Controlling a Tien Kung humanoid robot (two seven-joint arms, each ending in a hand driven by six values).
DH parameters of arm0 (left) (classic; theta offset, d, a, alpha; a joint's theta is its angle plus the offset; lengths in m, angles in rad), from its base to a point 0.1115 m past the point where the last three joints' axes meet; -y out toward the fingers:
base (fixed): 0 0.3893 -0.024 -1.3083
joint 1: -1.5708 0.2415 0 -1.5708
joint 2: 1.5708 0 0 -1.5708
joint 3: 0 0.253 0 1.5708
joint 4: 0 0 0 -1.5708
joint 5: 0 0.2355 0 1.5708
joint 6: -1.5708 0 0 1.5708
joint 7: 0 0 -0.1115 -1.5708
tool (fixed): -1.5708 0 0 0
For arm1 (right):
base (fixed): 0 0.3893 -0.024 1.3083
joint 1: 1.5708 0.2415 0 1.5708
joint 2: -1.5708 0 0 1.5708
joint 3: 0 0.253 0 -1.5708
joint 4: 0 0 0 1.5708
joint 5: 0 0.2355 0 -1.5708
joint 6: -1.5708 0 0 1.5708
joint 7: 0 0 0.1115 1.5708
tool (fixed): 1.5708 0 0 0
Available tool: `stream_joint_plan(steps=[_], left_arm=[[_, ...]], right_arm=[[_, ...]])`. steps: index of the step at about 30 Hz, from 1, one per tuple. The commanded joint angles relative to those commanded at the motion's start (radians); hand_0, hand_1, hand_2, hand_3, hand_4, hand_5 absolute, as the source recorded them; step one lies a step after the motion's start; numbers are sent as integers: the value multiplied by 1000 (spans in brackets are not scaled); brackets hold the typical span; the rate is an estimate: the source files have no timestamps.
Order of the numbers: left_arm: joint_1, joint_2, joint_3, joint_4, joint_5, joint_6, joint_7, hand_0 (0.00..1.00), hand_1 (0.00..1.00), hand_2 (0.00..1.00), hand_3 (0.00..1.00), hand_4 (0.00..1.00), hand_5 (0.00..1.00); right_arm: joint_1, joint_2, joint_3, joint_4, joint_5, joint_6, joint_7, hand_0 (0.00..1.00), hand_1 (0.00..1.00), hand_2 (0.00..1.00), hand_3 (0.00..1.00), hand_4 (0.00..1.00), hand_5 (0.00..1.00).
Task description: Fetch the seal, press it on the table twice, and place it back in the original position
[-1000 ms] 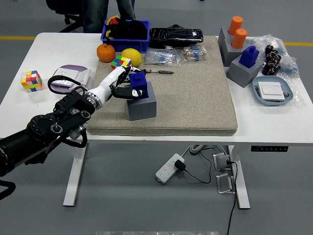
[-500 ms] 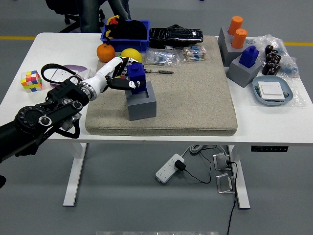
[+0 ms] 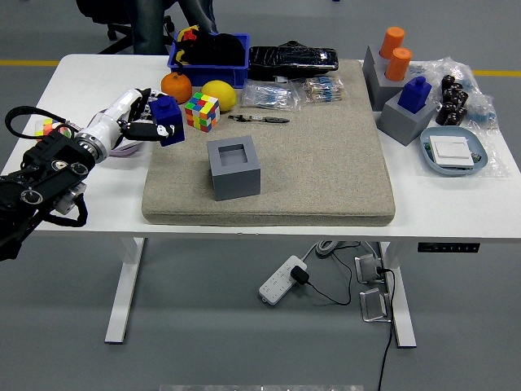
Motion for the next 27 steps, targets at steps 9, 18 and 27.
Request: stream_joint_plan(steps=[9,18,27], left_arm=[[48,-44,4,41,-31,5,-15,630,536,537,585,746,2],[78,-96,38,65,-65,12,-30,630,535,536,584,750,2],[91,-121,82,91,-90,14,-37,630,535,534,583,752,2]], right_arm=[[2,1,-6,1,2,0,0,835,731,700,713,747,514],[3,1,-13,0,2,1,-1,835,732,700,712,747,514],[4,1,-16,1,3,1,-1,835,731,699,712,747,514]])
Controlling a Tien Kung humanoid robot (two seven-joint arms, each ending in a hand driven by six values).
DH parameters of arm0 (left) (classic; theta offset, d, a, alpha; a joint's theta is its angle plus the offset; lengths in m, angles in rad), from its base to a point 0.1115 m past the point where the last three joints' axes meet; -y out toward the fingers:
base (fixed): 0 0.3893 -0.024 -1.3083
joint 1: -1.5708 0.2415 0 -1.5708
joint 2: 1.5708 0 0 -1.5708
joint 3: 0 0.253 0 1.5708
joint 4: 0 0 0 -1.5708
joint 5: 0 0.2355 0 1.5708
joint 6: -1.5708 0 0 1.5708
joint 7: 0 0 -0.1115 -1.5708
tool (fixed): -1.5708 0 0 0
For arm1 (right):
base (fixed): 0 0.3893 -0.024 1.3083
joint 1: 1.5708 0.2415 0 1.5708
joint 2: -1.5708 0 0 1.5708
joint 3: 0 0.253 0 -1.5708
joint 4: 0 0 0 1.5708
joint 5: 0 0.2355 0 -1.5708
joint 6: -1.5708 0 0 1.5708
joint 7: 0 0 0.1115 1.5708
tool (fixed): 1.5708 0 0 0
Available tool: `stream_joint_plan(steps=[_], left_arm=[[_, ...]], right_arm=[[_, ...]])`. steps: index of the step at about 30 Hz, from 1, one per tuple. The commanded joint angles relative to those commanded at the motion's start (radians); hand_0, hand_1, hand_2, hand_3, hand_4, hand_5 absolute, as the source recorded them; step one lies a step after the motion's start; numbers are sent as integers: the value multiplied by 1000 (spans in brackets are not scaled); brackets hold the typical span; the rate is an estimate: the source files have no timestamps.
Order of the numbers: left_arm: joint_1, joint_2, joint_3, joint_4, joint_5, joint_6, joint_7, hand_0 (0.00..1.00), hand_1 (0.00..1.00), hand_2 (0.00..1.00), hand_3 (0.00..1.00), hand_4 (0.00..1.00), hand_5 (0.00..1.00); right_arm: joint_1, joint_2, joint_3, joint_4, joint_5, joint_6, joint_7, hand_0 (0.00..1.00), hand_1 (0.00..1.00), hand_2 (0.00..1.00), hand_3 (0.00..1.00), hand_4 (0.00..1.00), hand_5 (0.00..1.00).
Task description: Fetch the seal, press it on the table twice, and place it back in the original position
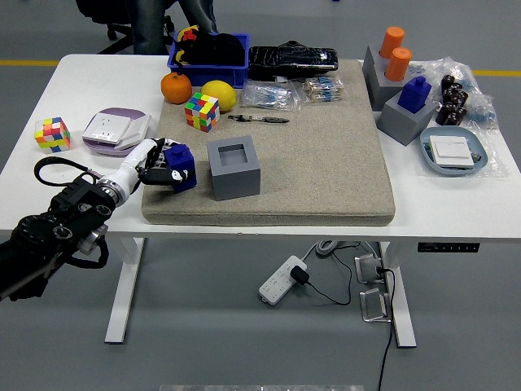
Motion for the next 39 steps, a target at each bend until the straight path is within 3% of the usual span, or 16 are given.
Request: stream_joint_plan(steps=[11,29,34,39], left_arm=[[10,-2,34,16,-15,-2,2,631,535,534,583,756,2],[4,4,29,3,-14,-1,1,632,535,532,583,758,2],[-2,19,4,-26,24,0,2,632,535,533,583,759,2],[-26,58,-48,-86,78,-3,7,632,535,533,583,759,2]], right_arm=[[0,1,-4,0,1,0,0,835,731,699,712,747,515],[0,1,-1,1,1,-1,1,835,732,700,712,747,515],[0,1,1,1,1,-1,1,835,731,700,711,747,515],[-1,1,3,0,-1,-1,1,835,731,700,711,747,515]])
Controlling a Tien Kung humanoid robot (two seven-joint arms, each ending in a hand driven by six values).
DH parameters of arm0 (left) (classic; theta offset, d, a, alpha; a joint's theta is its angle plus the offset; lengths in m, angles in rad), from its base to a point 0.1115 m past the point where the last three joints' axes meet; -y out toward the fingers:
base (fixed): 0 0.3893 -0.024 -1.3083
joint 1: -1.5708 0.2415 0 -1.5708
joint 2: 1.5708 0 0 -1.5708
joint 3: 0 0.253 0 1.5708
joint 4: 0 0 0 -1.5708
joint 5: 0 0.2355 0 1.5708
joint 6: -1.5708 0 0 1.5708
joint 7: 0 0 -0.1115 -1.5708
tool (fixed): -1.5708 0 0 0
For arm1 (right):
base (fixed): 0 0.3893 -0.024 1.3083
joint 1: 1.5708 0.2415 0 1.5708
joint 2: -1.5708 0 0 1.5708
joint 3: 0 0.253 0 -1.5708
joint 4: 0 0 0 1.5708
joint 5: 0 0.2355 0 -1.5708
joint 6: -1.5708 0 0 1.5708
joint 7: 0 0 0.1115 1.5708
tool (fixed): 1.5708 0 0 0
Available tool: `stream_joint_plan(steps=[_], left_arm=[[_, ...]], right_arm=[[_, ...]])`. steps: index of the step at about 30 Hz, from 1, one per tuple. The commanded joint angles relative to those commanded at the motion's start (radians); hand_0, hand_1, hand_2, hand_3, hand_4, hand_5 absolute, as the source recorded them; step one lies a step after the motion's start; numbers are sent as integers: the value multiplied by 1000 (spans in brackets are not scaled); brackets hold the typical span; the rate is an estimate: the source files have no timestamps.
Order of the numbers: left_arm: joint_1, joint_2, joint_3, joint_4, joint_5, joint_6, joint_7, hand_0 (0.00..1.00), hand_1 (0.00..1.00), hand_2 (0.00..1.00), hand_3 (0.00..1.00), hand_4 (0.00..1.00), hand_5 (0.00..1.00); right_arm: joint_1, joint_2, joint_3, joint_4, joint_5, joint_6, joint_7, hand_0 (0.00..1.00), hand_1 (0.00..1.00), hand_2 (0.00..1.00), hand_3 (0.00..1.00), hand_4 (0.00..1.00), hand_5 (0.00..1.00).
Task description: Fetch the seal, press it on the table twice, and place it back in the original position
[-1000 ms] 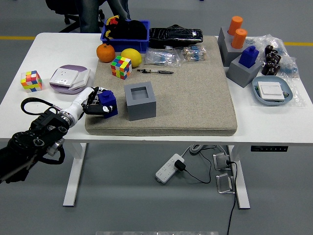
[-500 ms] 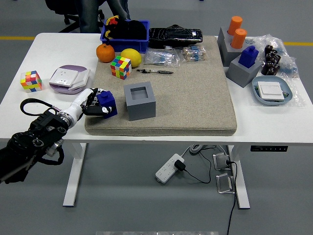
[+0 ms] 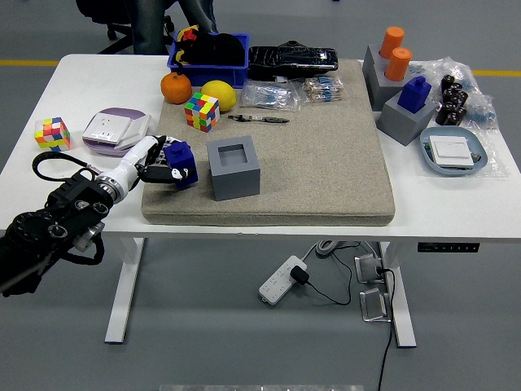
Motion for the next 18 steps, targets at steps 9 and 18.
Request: stream_joint_plan(steps=[9,18], left_arm=[[-66,51,-88,-85,72,8,-6,632,535,532,583,761,2],[-94,50,-69,-157,89,7,-4,632,534,530,582,762,2]], right_arm=[[1,0,6,0,0,-1,1,835,731,699,712,747,515],[1,-1,5,-1,1,-1,0,834,731,699,711,747,515]])
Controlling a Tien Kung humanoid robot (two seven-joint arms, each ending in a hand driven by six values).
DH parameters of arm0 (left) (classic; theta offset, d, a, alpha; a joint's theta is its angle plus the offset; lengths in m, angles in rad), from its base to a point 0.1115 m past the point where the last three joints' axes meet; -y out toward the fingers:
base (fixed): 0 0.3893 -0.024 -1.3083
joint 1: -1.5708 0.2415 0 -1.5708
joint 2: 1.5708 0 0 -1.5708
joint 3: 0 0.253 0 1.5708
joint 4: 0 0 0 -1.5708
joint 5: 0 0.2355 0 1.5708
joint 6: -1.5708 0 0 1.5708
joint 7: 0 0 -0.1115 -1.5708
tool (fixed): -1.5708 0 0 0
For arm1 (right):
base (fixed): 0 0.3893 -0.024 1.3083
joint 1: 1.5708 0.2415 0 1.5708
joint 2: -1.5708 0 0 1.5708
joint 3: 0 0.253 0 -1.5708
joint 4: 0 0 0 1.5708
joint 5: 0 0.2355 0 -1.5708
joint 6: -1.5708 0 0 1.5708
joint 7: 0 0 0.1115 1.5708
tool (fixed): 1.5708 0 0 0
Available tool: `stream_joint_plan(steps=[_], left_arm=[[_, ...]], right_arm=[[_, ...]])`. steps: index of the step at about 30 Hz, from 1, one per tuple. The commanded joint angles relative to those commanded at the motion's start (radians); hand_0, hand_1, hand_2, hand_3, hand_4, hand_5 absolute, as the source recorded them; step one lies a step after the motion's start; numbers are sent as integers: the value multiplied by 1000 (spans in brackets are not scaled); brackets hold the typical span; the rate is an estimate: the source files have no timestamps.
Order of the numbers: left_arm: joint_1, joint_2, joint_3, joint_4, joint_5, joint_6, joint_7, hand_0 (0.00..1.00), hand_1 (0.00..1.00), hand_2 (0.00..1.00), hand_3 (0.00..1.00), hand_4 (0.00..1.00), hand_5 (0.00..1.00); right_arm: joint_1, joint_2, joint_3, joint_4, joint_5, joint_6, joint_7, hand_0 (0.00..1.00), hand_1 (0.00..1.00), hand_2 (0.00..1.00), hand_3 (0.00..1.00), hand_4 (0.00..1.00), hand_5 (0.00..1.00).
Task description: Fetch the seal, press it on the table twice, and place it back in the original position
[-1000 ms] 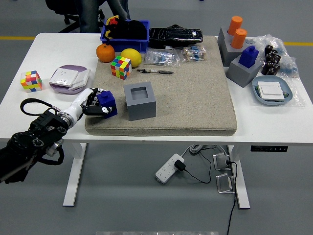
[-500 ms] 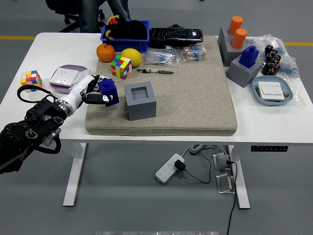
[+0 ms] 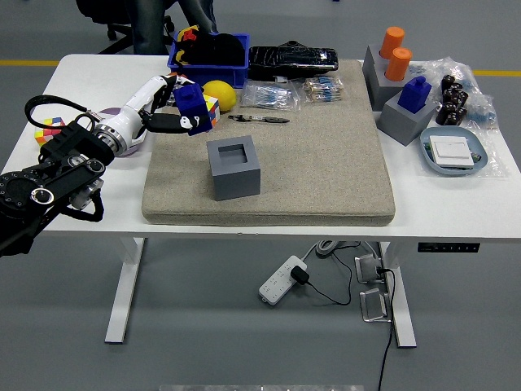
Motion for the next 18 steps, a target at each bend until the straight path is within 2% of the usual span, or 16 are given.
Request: stream_joint_plan(steps=[7,18], left_arm=[[-18,-30,71,-5,-6,-4,7,632,534,531,582,763,2],[-39,-74,129,39,-21,-6,11,632,534,531,582,763,2]], right_arm=[[4,-5,-9,0,3,0,0,834,731,699,711,747,515],[12,-12,-18,-1,6,-1,0,834,731,699,711,747,515]])
